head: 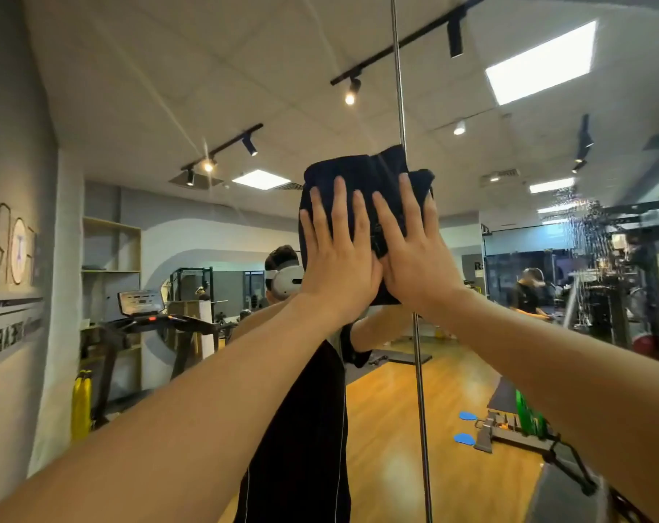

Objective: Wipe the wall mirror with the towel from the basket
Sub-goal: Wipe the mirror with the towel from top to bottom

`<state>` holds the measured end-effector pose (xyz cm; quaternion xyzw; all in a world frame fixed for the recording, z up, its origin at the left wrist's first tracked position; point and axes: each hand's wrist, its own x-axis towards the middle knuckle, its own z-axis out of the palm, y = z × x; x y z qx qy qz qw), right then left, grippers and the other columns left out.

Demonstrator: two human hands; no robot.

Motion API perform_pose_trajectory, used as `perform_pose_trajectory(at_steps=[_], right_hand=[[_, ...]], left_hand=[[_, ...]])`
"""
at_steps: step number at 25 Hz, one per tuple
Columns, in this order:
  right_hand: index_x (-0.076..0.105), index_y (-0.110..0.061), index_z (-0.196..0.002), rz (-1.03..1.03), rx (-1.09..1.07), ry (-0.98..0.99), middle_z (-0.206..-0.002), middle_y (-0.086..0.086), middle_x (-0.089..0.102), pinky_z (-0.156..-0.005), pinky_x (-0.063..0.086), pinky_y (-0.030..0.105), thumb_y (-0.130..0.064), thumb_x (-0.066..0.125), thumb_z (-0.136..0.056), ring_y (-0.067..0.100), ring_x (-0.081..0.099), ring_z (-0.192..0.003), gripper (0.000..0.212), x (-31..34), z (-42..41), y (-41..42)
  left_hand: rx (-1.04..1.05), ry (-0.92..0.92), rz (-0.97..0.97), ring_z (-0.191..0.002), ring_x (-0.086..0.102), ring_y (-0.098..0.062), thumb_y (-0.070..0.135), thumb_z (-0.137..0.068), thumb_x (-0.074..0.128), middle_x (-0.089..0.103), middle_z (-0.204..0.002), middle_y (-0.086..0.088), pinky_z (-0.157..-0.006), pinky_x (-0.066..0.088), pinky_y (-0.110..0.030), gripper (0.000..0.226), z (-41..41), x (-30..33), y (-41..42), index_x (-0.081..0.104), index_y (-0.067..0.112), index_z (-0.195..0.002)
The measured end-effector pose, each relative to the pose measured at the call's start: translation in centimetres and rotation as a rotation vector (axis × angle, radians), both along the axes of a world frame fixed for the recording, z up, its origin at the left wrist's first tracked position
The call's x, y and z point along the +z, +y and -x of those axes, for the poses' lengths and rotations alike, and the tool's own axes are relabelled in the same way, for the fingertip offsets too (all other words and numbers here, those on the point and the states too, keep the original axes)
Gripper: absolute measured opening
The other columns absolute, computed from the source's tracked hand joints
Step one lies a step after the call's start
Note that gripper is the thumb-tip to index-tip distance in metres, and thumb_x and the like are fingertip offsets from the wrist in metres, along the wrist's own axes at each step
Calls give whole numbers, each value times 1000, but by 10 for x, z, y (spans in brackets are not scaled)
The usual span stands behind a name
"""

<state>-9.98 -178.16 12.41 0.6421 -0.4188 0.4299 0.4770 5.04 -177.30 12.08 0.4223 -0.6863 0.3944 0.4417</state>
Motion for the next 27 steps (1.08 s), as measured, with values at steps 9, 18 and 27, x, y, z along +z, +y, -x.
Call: perform_pose_trajectory(at_steps=[9, 18, 27], right_hand=[[31, -8, -160, -24, 141, -187, -170, 25, 10, -124, 23, 63, -51, 24, -105, 52, 8, -154, 70, -59, -19, 13], [34, 1, -155, 33, 82, -259, -166, 31, 12, -119, 21, 68, -29, 43, -99, 45, 11, -153, 65, -138, -54, 15], [39, 9, -144, 159, 152, -188, -160, 6, -3, -96, 39, 81, -19, 45, -92, 43, 24, -136, 59, -151, -185, 47]], left_hand=[[56, -163, 57, -154, -11, -49, 42, -98, 17, -9, -168, -27, -125, 8, -60, 77, -20, -41, 0, -1, 1, -161], [1, -240, 6, -154, -5, -50, 44, -107, 31, -3, -169, -25, -127, 13, -56, 75, -46, -111, 10, 6, -1, -161], [3, -290, -17, -155, -5, -49, 36, -106, 19, -4, -169, -24, -126, 16, -55, 68, -170, -126, 22, 6, 0, -162]])
